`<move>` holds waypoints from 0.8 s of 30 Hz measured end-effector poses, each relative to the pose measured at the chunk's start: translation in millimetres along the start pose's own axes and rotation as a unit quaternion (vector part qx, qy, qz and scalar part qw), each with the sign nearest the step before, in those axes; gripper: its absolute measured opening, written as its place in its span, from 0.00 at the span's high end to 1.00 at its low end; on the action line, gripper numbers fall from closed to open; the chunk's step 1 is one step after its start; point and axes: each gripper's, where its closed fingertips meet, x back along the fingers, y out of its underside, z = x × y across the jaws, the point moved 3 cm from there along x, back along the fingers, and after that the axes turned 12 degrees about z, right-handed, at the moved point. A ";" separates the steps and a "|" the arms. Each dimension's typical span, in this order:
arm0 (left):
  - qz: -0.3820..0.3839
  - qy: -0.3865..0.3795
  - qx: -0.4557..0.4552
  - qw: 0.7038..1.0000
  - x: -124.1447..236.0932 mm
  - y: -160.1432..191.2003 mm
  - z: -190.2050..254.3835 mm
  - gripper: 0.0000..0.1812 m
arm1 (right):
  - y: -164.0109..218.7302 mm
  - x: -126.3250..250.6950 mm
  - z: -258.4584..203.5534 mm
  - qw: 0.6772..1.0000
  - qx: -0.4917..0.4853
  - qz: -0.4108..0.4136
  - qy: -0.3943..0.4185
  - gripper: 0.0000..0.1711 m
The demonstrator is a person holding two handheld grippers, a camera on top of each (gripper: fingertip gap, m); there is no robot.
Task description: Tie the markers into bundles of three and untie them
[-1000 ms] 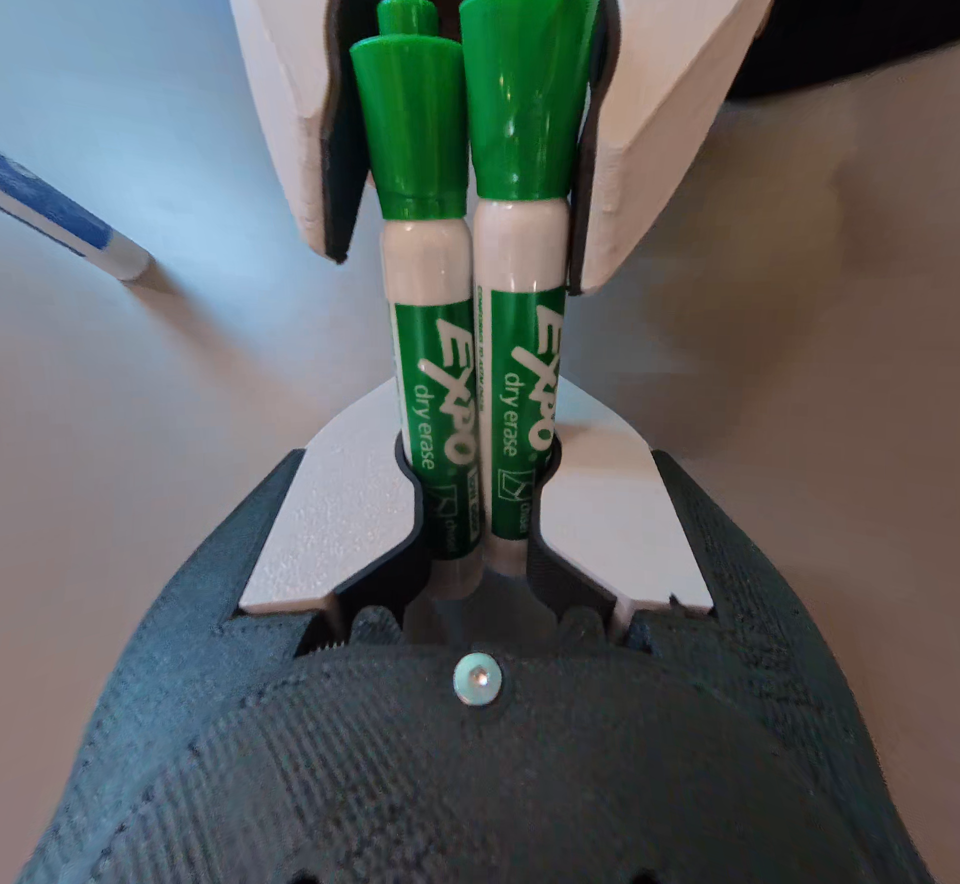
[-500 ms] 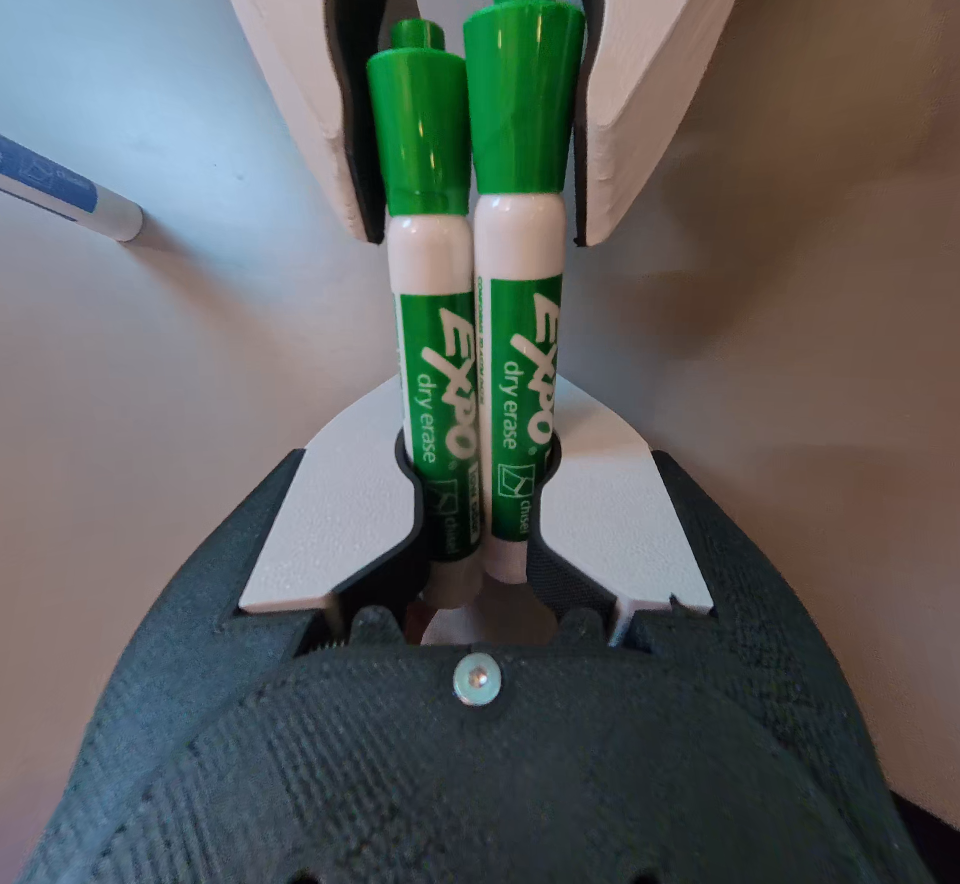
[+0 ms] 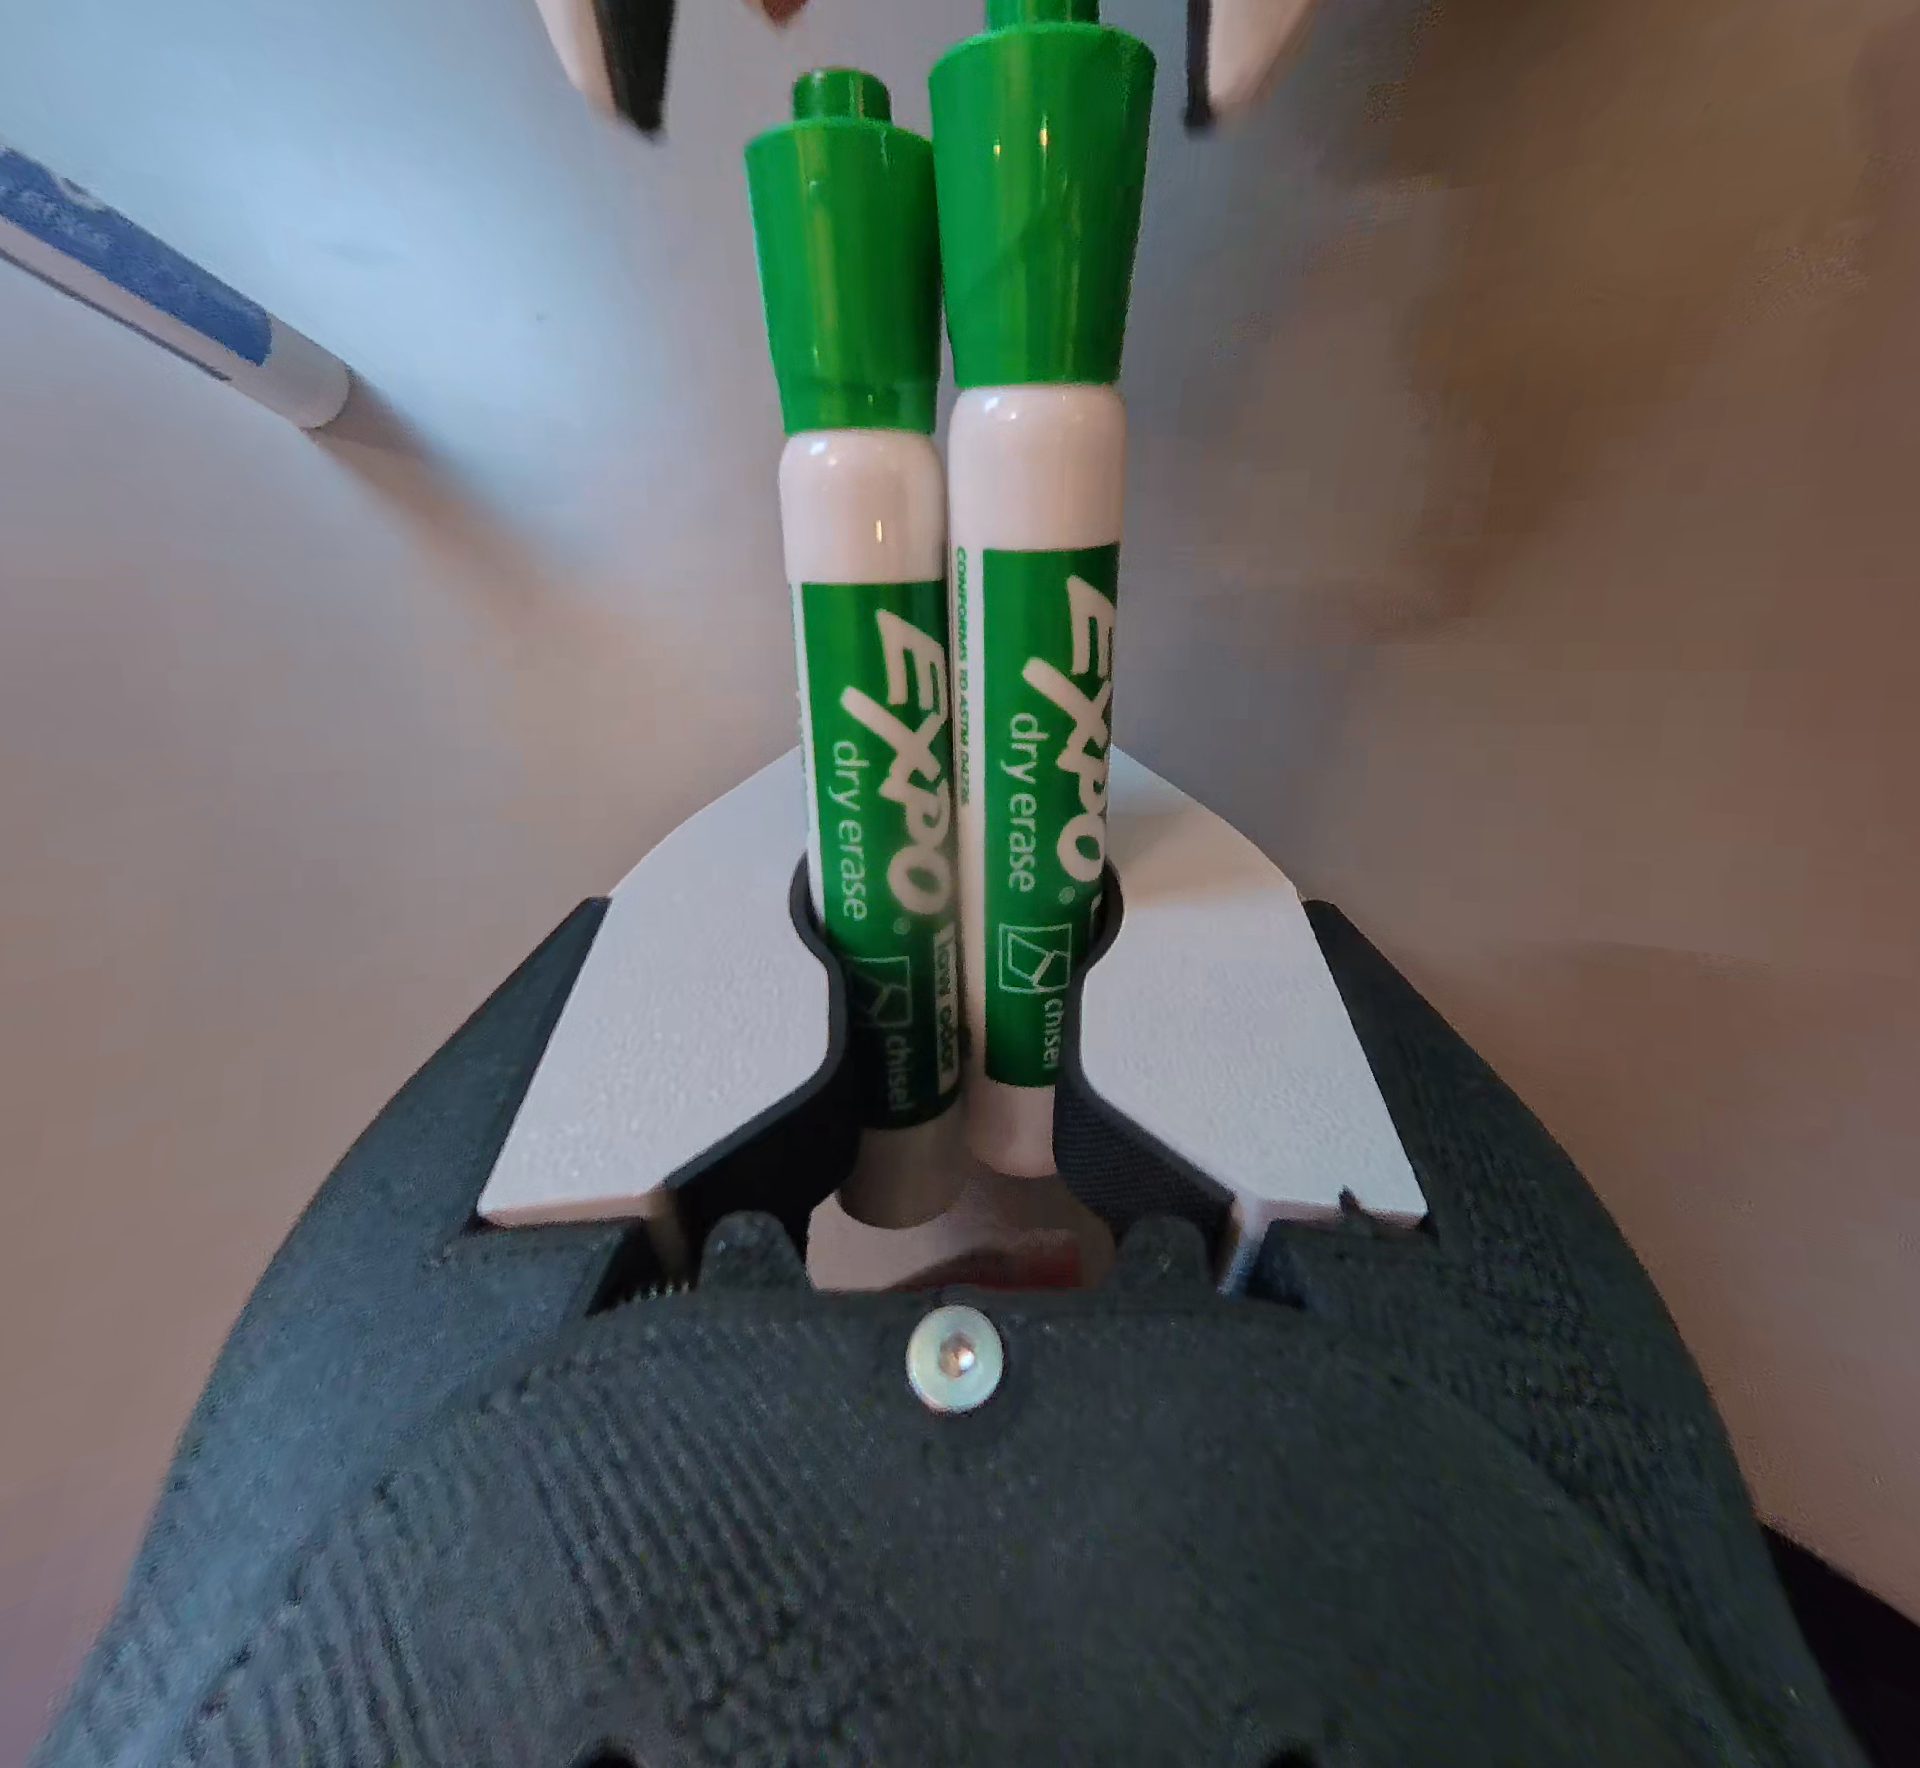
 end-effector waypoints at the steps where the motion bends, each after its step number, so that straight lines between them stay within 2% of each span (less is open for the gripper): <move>1: -0.001 -0.005 -0.002 1.000 1.4 0.6 -1.1 0.77 | -2.7 3.8 3.6 1.000 0.001 0.004 0.010 0.72; 4: 0.001 -0.009 -0.004 1.000 5.1 1.4 -2.4 0.77 | -6.7 17.7 24.4 0.997 0.015 0.001 0.071 0.72; 9: -0.007 -0.016 -0.001 1.000 10.8 4.0 -6.2 0.77 | -12.5 41.1 72.5 0.978 0.057 -0.066 0.189 0.73; 18: -0.028 -0.026 0.003 0.999 17.8 12.5 -10.3 0.76 | -45.1 19.8 130.2 0.944 0.095 -0.278 0.151 0.74; 24: -0.028 -0.029 0.013 0.999 22.5 19.6 -11.0 0.76 | -36.3 0.6 148.6 0.903 0.097 -0.407 0.093 0.75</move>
